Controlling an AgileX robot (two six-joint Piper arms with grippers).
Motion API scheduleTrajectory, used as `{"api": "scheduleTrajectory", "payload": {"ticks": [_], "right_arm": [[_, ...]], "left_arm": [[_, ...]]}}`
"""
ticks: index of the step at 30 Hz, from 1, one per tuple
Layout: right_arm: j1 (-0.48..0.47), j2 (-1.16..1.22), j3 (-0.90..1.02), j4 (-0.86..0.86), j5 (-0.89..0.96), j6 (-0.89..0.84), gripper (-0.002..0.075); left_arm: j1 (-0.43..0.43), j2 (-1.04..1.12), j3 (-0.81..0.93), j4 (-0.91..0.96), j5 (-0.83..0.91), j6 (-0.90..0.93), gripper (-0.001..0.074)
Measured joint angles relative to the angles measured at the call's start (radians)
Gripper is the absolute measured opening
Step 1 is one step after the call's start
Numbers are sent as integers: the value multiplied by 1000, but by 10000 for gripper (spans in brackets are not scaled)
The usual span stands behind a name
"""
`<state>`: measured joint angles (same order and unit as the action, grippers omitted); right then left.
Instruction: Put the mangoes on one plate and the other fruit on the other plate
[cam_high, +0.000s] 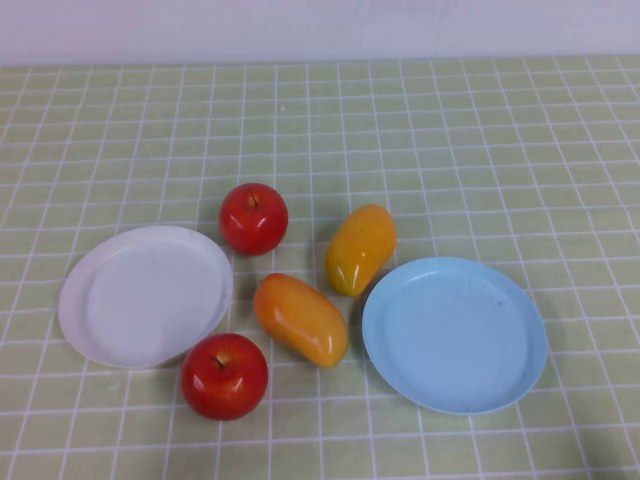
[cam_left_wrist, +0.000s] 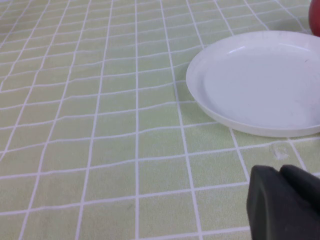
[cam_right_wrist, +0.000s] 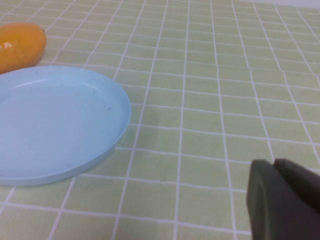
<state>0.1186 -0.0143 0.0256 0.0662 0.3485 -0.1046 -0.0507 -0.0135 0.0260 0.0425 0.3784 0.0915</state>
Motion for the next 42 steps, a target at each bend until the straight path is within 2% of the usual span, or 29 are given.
{"api": "scheduleTrajectory", "payload": {"ticks": [27, 38, 42], "right_arm": [[0, 0, 0, 0, 0, 0, -16], [0, 0, 0, 0, 0, 0, -16], [0, 0, 0, 0, 0, 0, -15]], "left_arm": [[0, 0, 0, -2, -6, -15, 4], [0, 0, 0, -253, -43, -34, 4], [0, 0, 0, -445, -98, -82, 4]]}}
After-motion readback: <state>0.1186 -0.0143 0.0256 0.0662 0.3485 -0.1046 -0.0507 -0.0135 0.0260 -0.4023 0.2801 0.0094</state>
